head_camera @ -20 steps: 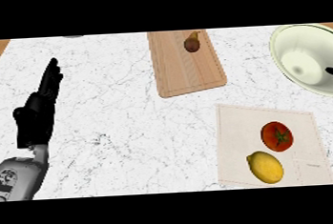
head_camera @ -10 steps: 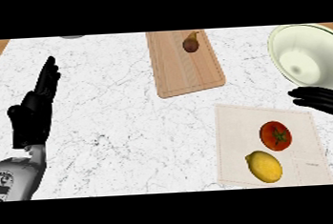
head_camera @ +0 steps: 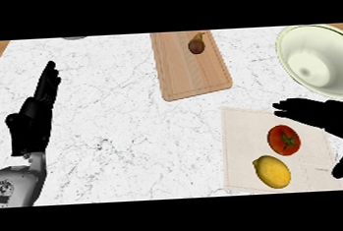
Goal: Pick the tomato from the placemat and place it in the bowl
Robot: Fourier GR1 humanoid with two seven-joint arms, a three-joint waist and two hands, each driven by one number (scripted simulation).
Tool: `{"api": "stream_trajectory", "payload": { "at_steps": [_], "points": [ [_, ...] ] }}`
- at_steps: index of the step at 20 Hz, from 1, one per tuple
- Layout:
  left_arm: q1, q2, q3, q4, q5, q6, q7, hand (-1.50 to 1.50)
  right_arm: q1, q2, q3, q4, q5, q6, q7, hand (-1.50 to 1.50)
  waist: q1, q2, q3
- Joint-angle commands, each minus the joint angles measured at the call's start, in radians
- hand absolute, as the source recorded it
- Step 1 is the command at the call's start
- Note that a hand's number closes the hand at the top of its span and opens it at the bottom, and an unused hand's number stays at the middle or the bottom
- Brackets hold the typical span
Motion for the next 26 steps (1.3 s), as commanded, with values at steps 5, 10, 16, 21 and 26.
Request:
{"api": "stream_trajectory", "payload": {
  "at_steps": [5,10,16,21,26],
  "points": [
    [-0.040,-0.037,0.048,0.092,-0.030,-0.055,-0.045,0.00,-0.070,0.098,-0.031,0.183,0.151,0.000,-0.091,-1.50,-0.001,0.002,0.000],
    [-0.020,-0.038,0.069,0.016,-0.043,-0.077,-0.006,0.00,-0.095,0.245,0.012,0.278,0.263,-0.067,-0.060,-1.50,0.003,0.001,0.000],
    [-0.013,-0.092,0.066,0.004,-0.102,-0.074,0.020,0.00,-0.145,0.310,-0.026,0.340,0.331,-0.043,-0.091,-1.50,0.000,0.001,0.000],
    [-0.011,-0.107,0.069,-0.022,-0.106,-0.077,0.034,0.00,-0.077,0.309,-0.001,0.273,0.403,-0.163,-0.154,1.50,-0.003,0.000,0.000],
    [0.020,-0.123,0.086,-0.019,-0.126,-0.099,-0.002,0.00,-0.129,0.352,-0.037,0.382,0.454,-0.181,-0.215,1.50,0.000,0.000,0.000]
  ]
}}
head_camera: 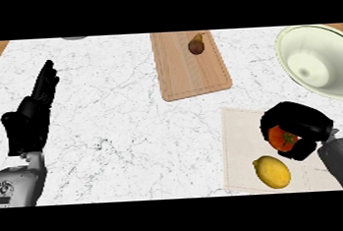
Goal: Pick the tomato from the placemat and place it in the bowl
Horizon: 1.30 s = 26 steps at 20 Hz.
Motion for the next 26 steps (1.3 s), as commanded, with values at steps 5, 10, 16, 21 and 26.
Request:
{"api": "stream_trajectory", "payload": {
  "at_steps": [5,10,16,21,26],
  "points": [
    [0.005,-0.042,0.010,-0.006,-0.035,-0.002,-0.004,0.00,0.083,0.025,-0.044,-0.025,0.022,-0.052,-0.116,1.50,-0.004,0.002,0.005],
    [0.062,-0.053,-0.008,-0.078,-0.067,0.015,0.015,0.00,0.239,0.057,-0.020,-0.319,0.002,0.052,0.044,1.50,-0.014,-0.004,0.004],
    [0.055,-0.012,0.058,-0.011,-0.018,-0.017,-0.020,0.00,0.519,0.252,0.193,-0.616,0.088,0.112,0.363,1.50,-0.041,-0.010,0.002],
    [0.042,-0.031,0.031,-0.035,-0.049,0.004,0.030,0.00,0.705,0.312,0.138,-0.917,-0.094,0.147,0.412,1.50,-0.053,-0.008,0.003],
    [0.061,-0.039,0.024,-0.038,-0.048,-0.005,-0.017,0.00,0.787,0.365,0.007,-1.202,-0.247,0.192,0.543,1.50,-0.036,-0.003,0.003]
  ]
}}
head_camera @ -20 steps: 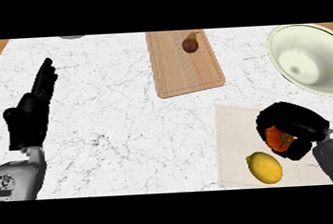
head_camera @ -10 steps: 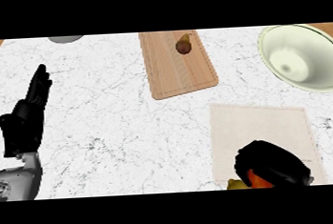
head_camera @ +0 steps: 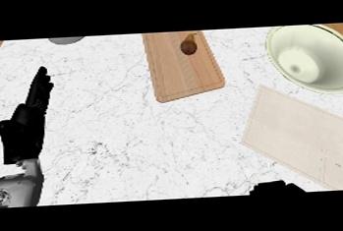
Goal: Pick the tomato from the placemat and place it in the bowl
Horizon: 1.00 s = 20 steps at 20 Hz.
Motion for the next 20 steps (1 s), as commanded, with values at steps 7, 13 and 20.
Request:
{"api": "stream_trajectory", "payload": {
  "at_steps": [7,13,20],
  "points": [
    [-0.090,-0.008,0.001,0.030,0.006,-0.019,0.040,0.00,-0.051,0.092,-0.324,-0.266,-0.234,0.077,0.270,1.50,0.028,0.010,0.002],
    [-0.068,-0.025,-0.005,0.060,-0.007,-0.020,-0.016,0.00,-0.364,0.095,-0.542,0.030,-0.338,0.052,0.333,1.50,0.046,0.012,0.003],
    [-0.092,-0.024,0.001,0.056,-0.020,-0.021,0.000,0.00,-0.654,-0.065,-0.765,0.389,-0.445,-0.001,0.269,1.50,0.048,0.012,0.003]
  ]
}}
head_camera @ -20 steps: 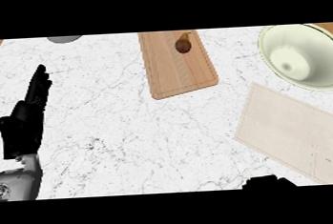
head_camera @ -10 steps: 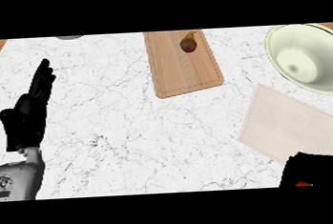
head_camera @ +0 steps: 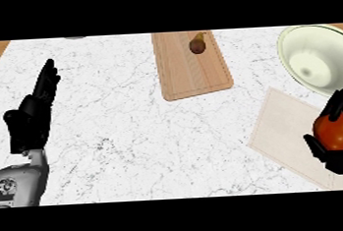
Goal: Pick the tomato from the placemat and place it in the bowl
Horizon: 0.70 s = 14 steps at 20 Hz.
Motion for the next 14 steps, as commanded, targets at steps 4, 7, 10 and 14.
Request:
{"api": "stream_trajectory", "payload": {
  "at_steps": [4,7,10,14],
  "points": [
    [0.031,-0.044,-0.041,-0.032,-0.029,0.017,0.009,0.00,-0.232,-0.128,-0.115,0.436,0.072,-0.161,-0.206,1.50,0.014,0.003,0.001],
    [-0.041,-0.012,-0.008,0.010,-0.016,-0.004,0.016,0.00,-0.318,-0.221,-0.134,0.636,0.129,-0.218,-0.310,1.50,0.017,0.008,0.002],
    [-0.026,-0.035,-0.025,0.043,-0.043,0.019,-0.031,0.00,-0.380,-0.249,-0.118,0.793,0.220,-0.346,-0.402,1.50,0.024,0.012,0.001],
    [-0.042,0.003,0.000,-0.012,0.001,-0.032,0.025,0.00,-0.476,-0.319,-0.120,0.999,0.323,-0.488,-0.455,1.50,0.043,0.012,0.002]
  ]
}}
